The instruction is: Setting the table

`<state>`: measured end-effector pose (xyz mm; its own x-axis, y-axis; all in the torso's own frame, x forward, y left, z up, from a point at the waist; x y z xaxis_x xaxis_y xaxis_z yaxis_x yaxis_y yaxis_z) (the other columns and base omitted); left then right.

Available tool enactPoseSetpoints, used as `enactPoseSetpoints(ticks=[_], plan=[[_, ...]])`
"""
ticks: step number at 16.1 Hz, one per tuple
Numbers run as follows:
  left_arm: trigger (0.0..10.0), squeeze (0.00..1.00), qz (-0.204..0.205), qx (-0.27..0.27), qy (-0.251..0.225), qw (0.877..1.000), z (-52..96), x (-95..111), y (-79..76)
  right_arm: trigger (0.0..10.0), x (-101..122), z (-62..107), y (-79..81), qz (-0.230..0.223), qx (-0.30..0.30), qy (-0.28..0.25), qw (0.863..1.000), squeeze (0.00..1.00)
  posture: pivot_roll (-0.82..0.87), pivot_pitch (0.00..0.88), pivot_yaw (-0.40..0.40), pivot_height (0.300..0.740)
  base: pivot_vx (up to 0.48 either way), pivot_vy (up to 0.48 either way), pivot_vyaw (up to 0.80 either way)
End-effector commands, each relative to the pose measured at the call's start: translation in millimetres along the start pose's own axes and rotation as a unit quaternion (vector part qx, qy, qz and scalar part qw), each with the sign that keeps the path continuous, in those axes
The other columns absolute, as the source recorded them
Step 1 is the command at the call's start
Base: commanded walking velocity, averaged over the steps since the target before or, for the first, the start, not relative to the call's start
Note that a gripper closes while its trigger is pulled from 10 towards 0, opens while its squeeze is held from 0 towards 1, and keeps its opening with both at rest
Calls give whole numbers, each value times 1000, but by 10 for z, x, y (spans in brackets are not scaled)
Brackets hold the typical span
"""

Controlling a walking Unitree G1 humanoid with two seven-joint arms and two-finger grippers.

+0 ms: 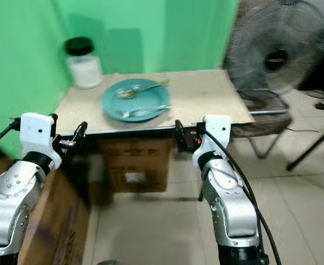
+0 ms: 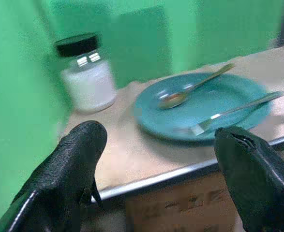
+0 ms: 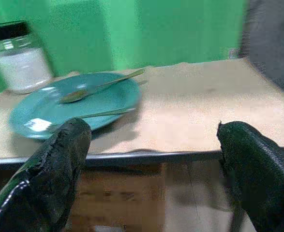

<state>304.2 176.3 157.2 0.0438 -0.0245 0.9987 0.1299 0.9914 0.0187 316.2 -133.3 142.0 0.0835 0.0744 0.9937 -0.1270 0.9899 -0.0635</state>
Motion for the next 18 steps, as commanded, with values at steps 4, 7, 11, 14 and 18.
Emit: enactPoseSetpoints(ticks=[4,7,11,14,18], plan=[[10000,0,-7,-18,7,1000,50,-11,-51,10000,-29,-34,-40,12,-11,2,1000,0,163,0,23,740,379,0,0],[10000,0,-5,-15,7,1000,31,-20,-56,10000,24,-64,-67,18,-7,-3,1000,0,161,0,7,740,377,0,0],[10000,0,-4,-15,10,1000,23,-43,-90,10000,47,-124,-120,29,-11,-10,999,0,153,0,8,740,367,0,0],[10000,0,-6,-27,10,1000,-16,-50,-127,10000,108,-150,-124,36,-4,-22,999,0,137,0,27,740,365,0,0],[10000,0,-12,-40,7,999,-99,-22,-137,10000,116,-185,-182,39,-7,-26,999,0,117,0,58,740,368,0,0]])
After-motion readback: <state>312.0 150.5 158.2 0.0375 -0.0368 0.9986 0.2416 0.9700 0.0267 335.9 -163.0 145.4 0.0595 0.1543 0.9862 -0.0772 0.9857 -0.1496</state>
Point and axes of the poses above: a point about 5 cm out from each wrist's last joint towards the gripper, its own z axis pointing back from the gripper into the wrist, its own x axis along the axis of the wrist's last joint, y = z × x, the point moved 4 cm from there along -z, pointing out of the wrist towards the gripper, and after that the axes turned 9 degrees about z, right-handed, at the moved point
